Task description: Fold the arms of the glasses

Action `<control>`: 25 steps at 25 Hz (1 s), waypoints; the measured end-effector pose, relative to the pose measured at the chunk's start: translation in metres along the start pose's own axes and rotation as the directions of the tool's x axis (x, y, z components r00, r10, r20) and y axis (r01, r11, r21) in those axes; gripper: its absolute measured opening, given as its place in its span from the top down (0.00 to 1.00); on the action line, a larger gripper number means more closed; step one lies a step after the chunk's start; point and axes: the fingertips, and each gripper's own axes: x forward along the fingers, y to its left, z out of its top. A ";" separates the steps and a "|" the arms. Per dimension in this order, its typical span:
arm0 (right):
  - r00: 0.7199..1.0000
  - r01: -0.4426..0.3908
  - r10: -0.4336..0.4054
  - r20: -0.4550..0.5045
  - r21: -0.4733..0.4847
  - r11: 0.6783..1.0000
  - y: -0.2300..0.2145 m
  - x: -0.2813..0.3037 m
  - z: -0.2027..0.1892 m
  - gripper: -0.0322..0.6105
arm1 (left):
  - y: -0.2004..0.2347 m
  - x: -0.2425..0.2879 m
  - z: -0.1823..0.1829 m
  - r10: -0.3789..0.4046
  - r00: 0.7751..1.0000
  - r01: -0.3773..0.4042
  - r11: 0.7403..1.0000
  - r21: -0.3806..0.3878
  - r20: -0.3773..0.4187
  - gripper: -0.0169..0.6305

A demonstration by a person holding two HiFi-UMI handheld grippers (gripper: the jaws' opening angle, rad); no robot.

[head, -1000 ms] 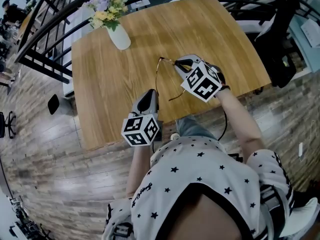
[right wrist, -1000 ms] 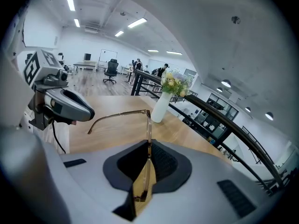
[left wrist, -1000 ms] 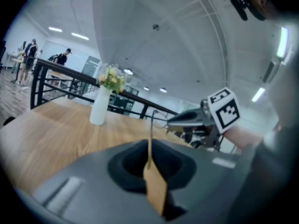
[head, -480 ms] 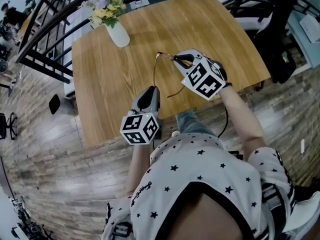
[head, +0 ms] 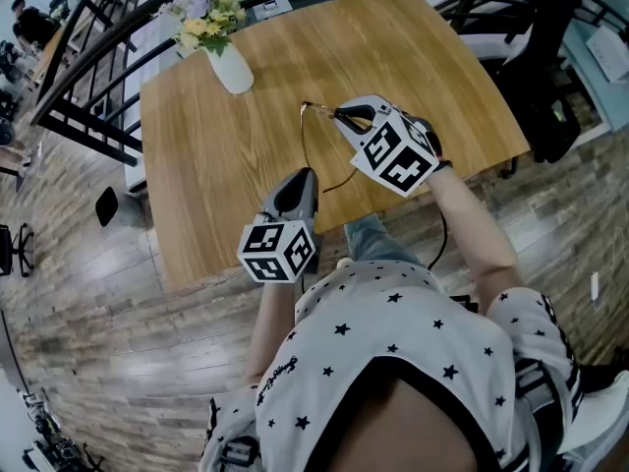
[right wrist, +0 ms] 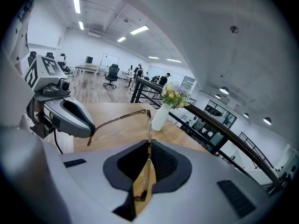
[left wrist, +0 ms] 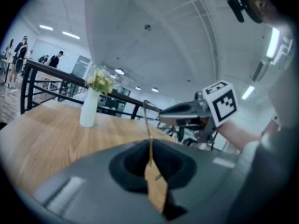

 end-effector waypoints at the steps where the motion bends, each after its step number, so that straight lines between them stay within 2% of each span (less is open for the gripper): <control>1: 1.000 -0.001 0.001 0.000 -0.003 1.000 0.000 0.000 0.001 0.92 | -0.002 0.001 0.000 -0.007 1.000 0.007 1.000 0.003 -0.005 0.94; 25: 0.997 -0.069 0.069 0.026 -0.029 0.997 0.023 0.001 0.014 0.92 | -0.036 0.032 -0.005 -0.111 0.987 0.121 0.989 0.085 -0.117 0.94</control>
